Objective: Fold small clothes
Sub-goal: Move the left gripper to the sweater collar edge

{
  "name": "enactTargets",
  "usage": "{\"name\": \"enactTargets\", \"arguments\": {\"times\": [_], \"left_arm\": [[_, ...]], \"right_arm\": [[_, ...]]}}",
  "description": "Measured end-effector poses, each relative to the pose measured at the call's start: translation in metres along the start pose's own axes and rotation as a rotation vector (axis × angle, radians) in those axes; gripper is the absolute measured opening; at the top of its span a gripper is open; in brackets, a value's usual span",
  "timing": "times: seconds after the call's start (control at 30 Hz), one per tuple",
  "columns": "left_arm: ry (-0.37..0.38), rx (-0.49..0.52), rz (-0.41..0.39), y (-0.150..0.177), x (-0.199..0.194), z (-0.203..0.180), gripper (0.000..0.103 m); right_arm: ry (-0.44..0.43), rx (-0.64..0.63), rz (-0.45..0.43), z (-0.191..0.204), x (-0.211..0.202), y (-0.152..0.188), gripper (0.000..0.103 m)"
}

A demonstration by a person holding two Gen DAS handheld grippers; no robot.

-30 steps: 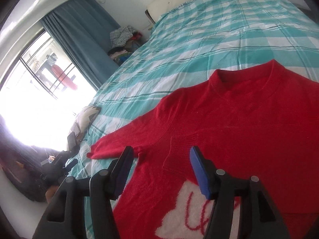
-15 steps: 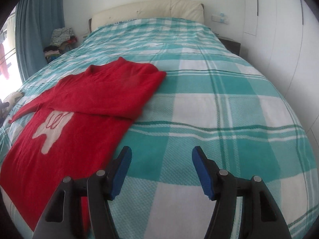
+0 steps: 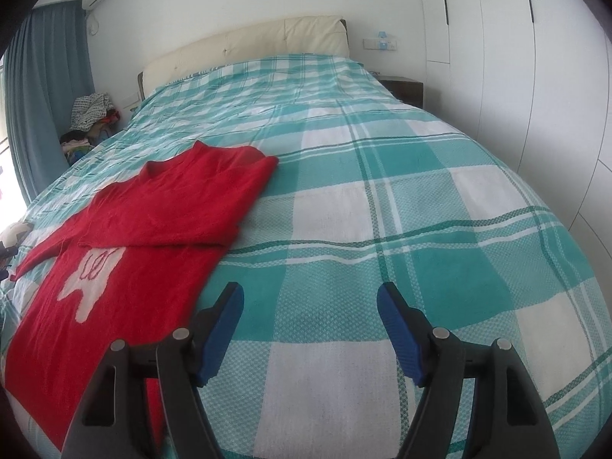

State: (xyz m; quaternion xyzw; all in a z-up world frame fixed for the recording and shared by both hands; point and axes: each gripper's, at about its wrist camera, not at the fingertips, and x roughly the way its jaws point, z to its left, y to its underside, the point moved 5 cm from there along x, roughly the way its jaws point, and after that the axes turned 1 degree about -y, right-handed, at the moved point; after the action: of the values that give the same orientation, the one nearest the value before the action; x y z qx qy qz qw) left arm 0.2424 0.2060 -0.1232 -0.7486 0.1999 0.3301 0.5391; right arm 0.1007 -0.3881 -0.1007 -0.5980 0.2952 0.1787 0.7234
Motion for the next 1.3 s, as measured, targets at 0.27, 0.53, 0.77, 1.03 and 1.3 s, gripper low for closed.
{"name": "enactTargets", "arguments": {"times": [0.27, 0.53, 0.77, 1.03, 1.3], "left_arm": [[-0.003, 0.040, 0.006, 0.003, 0.001, -0.009, 0.100], [-0.004, 0.057, 0.014, 0.005, 0.002, -0.012, 0.100], [-0.007, 0.103, 0.017, 0.007, 0.003, -0.021, 0.100], [0.001, 0.125, 0.029, 0.009, 0.004, -0.025, 0.100], [0.102, -0.048, 0.059, -0.016, -0.008, 0.022, 0.100]], "right_arm": [[0.004, 0.006, -0.010, 0.000, -0.002, 0.001, 0.072], [0.002, -0.008, -0.017, 0.002, -0.004, 0.000, 0.072], [0.000, -0.015, -0.016, 0.004, -0.004, 0.000, 0.072], [0.005, -0.042, -0.030, 0.010, -0.006, 0.000, 0.072], [0.010, -0.052, -0.040, 0.010, -0.008, -0.002, 0.072]]}}
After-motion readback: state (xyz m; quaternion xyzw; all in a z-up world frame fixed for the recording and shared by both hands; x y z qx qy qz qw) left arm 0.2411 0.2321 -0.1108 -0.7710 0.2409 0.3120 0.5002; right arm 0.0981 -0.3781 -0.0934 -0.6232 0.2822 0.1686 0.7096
